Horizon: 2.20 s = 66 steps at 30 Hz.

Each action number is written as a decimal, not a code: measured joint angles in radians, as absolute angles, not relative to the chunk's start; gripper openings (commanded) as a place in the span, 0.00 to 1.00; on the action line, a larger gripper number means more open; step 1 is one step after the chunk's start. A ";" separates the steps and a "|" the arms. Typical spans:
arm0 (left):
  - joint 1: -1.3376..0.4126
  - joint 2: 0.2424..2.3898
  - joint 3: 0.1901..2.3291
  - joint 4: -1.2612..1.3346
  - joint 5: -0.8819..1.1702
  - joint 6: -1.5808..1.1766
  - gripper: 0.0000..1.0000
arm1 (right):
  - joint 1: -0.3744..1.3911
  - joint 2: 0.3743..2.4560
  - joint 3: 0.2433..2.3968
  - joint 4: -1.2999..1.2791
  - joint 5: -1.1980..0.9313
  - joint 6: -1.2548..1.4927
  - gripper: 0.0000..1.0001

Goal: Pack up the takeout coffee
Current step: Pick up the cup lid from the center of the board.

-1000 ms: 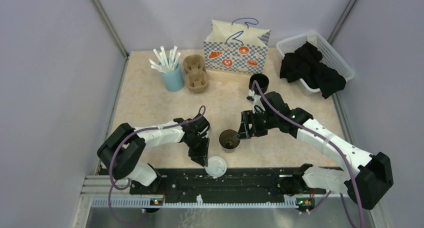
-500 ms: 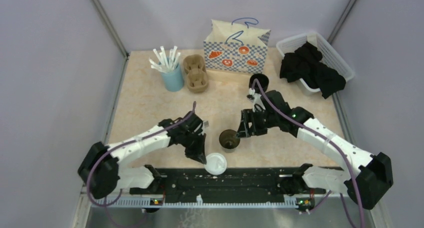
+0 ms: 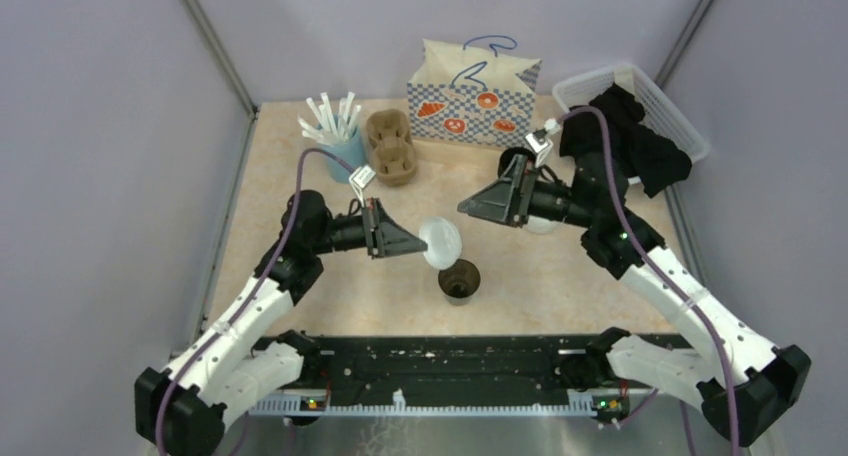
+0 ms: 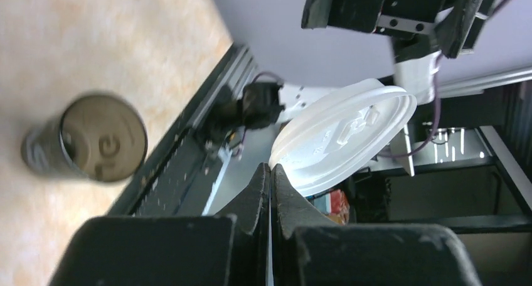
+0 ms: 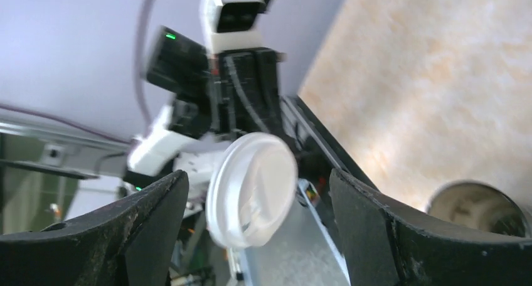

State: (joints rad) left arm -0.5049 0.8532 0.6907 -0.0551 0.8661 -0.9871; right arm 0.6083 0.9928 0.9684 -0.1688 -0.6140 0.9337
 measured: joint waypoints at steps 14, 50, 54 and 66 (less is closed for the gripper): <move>-0.442 0.979 0.625 0.817 0.941 -0.934 0.00 | 0.592 1.064 1.023 0.059 -0.768 1.196 0.99; -0.442 0.971 0.659 0.670 0.946 -0.611 0.00 | 0.648 1.116 1.018 -0.030 -0.905 1.198 0.99; -0.442 0.971 0.659 0.671 0.946 -0.612 0.00 | 0.648 1.124 1.014 -0.030 -0.903 1.197 0.99; -0.440 0.973 0.659 0.672 0.950 -0.619 0.00 | 0.650 1.139 0.997 0.044 -0.904 1.244 0.96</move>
